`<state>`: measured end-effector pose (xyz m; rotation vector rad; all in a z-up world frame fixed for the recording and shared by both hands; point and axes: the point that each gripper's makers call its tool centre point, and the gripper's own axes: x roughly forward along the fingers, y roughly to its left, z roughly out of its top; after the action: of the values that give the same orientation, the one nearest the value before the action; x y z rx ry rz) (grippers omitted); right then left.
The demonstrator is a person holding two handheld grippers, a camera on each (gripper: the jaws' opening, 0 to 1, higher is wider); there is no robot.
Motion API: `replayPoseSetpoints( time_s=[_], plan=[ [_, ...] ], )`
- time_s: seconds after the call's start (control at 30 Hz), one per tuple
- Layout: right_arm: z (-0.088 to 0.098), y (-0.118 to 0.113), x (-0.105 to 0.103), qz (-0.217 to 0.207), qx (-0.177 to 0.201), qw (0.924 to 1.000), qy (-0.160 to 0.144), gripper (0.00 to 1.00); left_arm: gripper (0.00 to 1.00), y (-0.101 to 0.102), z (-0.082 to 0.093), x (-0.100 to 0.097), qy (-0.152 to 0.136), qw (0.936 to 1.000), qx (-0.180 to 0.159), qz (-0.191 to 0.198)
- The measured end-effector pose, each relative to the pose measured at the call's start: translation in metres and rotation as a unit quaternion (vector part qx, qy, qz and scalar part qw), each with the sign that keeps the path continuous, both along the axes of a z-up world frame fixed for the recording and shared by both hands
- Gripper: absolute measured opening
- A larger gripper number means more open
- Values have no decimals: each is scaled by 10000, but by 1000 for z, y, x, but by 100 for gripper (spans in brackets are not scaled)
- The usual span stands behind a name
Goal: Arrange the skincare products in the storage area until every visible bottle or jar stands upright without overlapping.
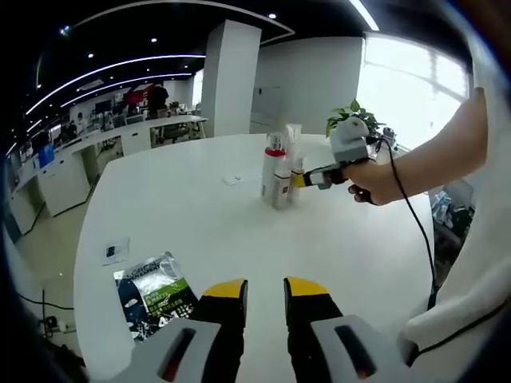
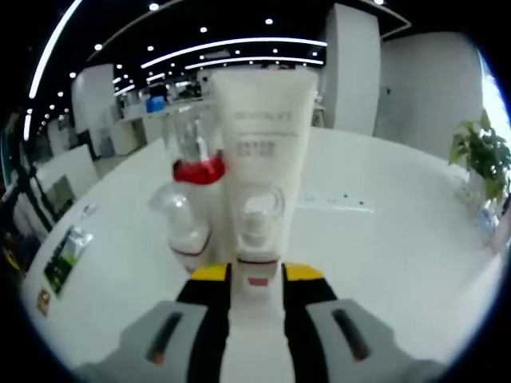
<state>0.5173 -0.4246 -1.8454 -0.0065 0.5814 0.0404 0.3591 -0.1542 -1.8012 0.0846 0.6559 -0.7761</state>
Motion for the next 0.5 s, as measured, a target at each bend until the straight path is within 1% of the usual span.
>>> replayPoseSetpoints(
  time_s=[0.2,0.33,0.37,0.43,0.47,0.5],
  plan=[
    [1,1,-3,-9,12,10000,27,26,19,1,0,-1,-13,10000,13,-5],
    [2,-1,-13,-44,77,9999,61,27,19,1,0,-4,-9,10000,12,-29],
    [5,-1,-21,-106,173,9998,28,27,19,1,1,-5,-14,10000,-4,-33],
    [6,-1,-29,-175,301,9994,16,27,19,1,2,-6,-27,10000,-16,-30],
    [9,3,-42,-258,563,9981,14,28,19,1,3,-7,-45,10000,-22,-31],
    [12,5,-48,-299,689,9972,-58,28,19,1,3,-8,-40,10000,-39,-24]
  ],
)
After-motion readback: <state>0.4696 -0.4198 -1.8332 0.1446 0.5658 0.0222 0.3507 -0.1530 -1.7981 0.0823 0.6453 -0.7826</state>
